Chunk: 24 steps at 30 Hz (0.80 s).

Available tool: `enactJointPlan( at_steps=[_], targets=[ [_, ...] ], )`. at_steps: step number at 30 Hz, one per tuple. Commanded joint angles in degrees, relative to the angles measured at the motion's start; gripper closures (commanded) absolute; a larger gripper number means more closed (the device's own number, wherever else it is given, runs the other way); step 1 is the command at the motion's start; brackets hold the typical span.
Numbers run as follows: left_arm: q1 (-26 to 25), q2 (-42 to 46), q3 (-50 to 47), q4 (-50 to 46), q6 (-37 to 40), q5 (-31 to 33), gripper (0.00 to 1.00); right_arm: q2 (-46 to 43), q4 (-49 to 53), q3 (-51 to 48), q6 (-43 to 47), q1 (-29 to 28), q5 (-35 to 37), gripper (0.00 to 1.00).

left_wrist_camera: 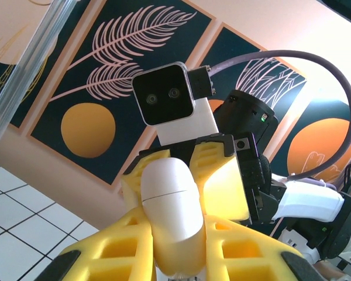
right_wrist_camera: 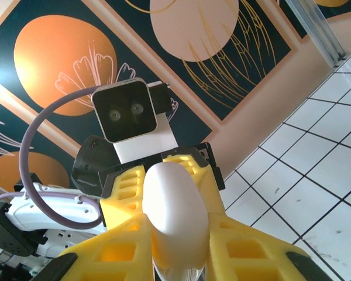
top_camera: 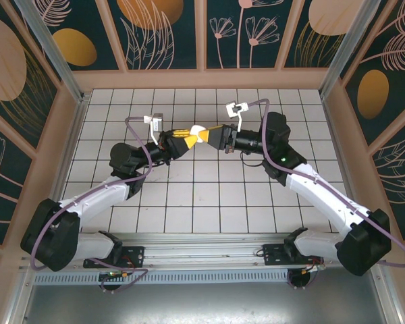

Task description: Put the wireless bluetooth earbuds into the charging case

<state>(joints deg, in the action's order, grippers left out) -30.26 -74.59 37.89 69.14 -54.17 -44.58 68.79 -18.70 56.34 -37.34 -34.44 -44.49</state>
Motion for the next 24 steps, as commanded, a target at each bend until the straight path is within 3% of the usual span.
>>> enactJointPlan(
  at_steps=[1,8,11,14,18,24],
  targets=[
    [-0.14,2.16,1.43,-0.67,1.06,-1.61,0.90,-1.01,-0.88,0.13,2.89,0.23,-0.89,0.83],
    [-0.10,4.80,2.60,-9.69,5.52,-0.66,0.51,-1.18,2.59,1.32,6.66,0.65,-1.48,0.88],
    [-0.08,6.34,3.83,-17.58,9.98,0.33,0.39,-1.20,5.67,2.38,10.23,0.64,-1.39,0.89],
    [0.07,8.40,4.19,-26.69,16.34,1.09,0.34,-1.12,10.27,4.05,16.28,0.55,-1.56,0.89],
    [0.82,9.96,3.77,-33.79,21.38,-2.40,0.33,-0.69,17.39,6.86,24.41,0.15,-2.12,0.90],
    [0.92,9.57,1.61,-27.31,18.91,-4.25,0.37,0.83,18.69,8.17,26.75,-0.45,-4.19,0.90]
  ],
)
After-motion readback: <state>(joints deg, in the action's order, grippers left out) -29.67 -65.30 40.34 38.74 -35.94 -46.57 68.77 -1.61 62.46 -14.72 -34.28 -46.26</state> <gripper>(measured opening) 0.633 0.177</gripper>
